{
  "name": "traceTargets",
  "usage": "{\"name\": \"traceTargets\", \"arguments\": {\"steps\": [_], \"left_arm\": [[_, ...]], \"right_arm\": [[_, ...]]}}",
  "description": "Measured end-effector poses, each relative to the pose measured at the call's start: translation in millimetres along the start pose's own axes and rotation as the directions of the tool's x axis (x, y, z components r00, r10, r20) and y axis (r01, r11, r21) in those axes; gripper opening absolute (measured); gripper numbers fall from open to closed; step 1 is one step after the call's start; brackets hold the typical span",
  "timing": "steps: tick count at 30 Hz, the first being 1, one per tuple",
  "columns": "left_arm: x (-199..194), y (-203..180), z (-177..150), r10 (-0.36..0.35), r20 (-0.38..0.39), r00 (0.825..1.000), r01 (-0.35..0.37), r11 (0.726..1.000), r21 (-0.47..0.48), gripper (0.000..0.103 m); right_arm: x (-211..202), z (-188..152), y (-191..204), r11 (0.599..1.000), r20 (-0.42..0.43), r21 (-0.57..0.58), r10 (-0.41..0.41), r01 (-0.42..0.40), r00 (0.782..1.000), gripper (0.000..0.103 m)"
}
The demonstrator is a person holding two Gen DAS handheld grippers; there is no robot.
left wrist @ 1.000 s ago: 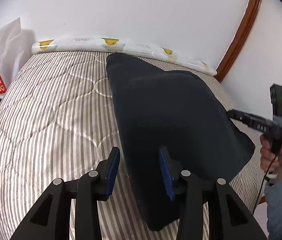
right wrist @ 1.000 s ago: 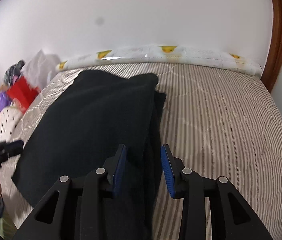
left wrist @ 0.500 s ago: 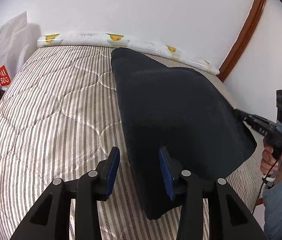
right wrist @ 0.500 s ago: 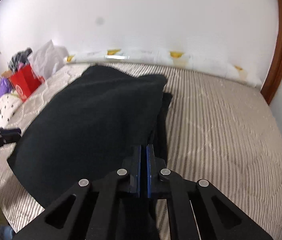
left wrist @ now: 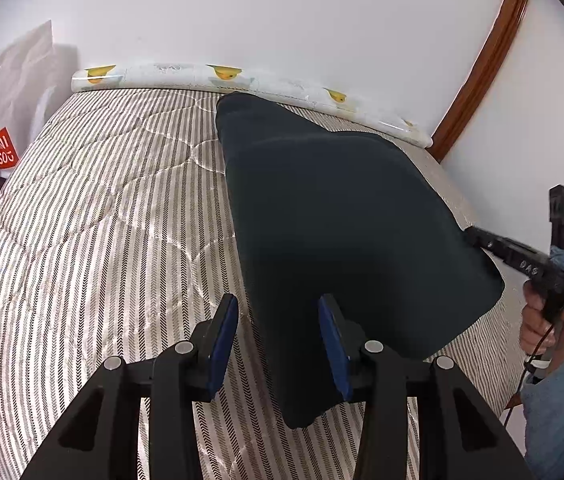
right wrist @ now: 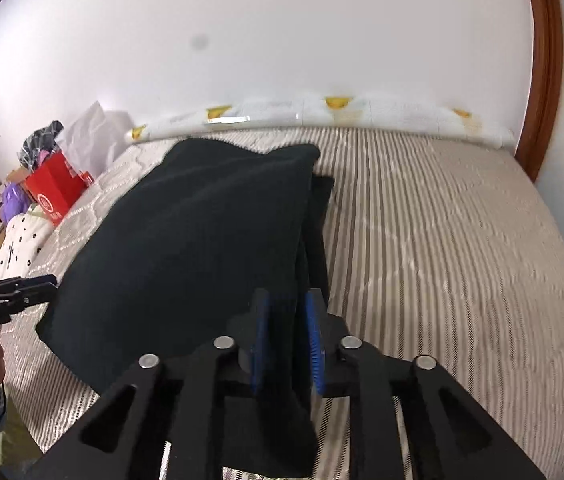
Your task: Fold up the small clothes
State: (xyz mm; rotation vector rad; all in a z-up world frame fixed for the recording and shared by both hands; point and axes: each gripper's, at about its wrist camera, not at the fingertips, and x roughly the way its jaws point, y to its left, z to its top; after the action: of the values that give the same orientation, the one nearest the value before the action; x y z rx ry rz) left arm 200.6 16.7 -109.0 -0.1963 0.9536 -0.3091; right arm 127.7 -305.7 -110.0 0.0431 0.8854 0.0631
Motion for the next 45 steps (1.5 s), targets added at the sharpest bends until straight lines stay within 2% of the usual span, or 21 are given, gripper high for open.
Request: {"name": "traceTargets", "arguments": {"steps": [4,7,11,13,14,17,23,26,29,31,33,35,37,41,45], "left_arm": [[-1,-1,-1,0.002,-0.006,1.000,-0.001,1.000,0.013,0.040],[-1,-1,0,0.003,-0.008,1.000,-0.003,1.000,0.014,0.040],[1,-2,0,0.006,-0.013,1.000,-0.006,1.000,0.013,0.041],[1,-2,0,0.005,-0.014,1.000,-0.004,1.000,0.015,0.042],[1,-3,0,0.003,-0.014,1.000,-0.003,1.000,0.016,0.042],[2,-4,1,0.005,-0.015,1.000,-0.004,1.000,0.028,0.042],[1,-5,6,0.027,-0.003,1.000,-0.027,0.999,0.035,0.042],[4,-7,8,0.033,0.000,0.999,-0.033,0.999,0.037,0.042],[6,-10,9,0.051,0.007,0.999,-0.052,0.998,0.048,0.042],[6,-15,10,0.083,0.022,0.996,-0.085,0.995,0.060,0.042],[6,-19,10,0.107,0.036,0.994,-0.109,0.992,0.068,0.042],[6,-23,9,0.129,0.043,0.991,-0.132,0.988,0.078,0.042],[5,-26,7,0.142,0.049,0.989,-0.146,0.986,0.077,0.042],[-3,-33,2,0.093,0.049,0.994,-0.096,0.993,0.068,0.042],[-7,-52,1,0.050,0.060,0.997,-0.056,0.992,0.112,0.044]], "right_arm": [[4,-5,-3,0.999,-0.010,0.041,0.028,-0.028,1.000,0.020],[3,-5,0,0.999,0.000,0.028,0.016,-0.016,1.000,0.008],[-13,-6,3,1.000,0.078,-0.019,-0.008,0.010,0.997,0.002],[-28,-6,-6,1.000,0.136,0.007,-0.002,0.001,0.991,0.002],[-28,-7,-10,1.000,0.132,0.027,0.012,-0.016,0.991,0.002],[-11,-10,-6,0.999,0.068,0.005,-0.036,0.036,0.997,0.002],[-8,-8,-5,0.997,0.033,0.034,-0.071,0.069,0.997,0.003],[-19,-6,9,0.987,0.081,0.012,-0.163,0.163,0.983,0.007],[-30,-5,28,0.987,0.130,-0.001,-0.161,0.163,0.978,0.007],[-32,-8,41,0.991,0.147,-0.015,-0.131,0.134,0.980,0.009],[-25,-13,52,0.991,0.138,-0.044,-0.119,0.126,0.983,0.010],[-11,-21,59,0.986,0.113,-0.074,-0.140,0.149,0.984,0.010],[5,-33,55,0.974,0.069,-0.088,-0.202,0.208,0.977,0.010],[0,-43,43,0.963,0.072,-0.050,-0.260,0.263,0.963,0.008],[-13,-43,38,0.964,0.062,-0.022,-0.264,0.266,0.962,0.008]]}}
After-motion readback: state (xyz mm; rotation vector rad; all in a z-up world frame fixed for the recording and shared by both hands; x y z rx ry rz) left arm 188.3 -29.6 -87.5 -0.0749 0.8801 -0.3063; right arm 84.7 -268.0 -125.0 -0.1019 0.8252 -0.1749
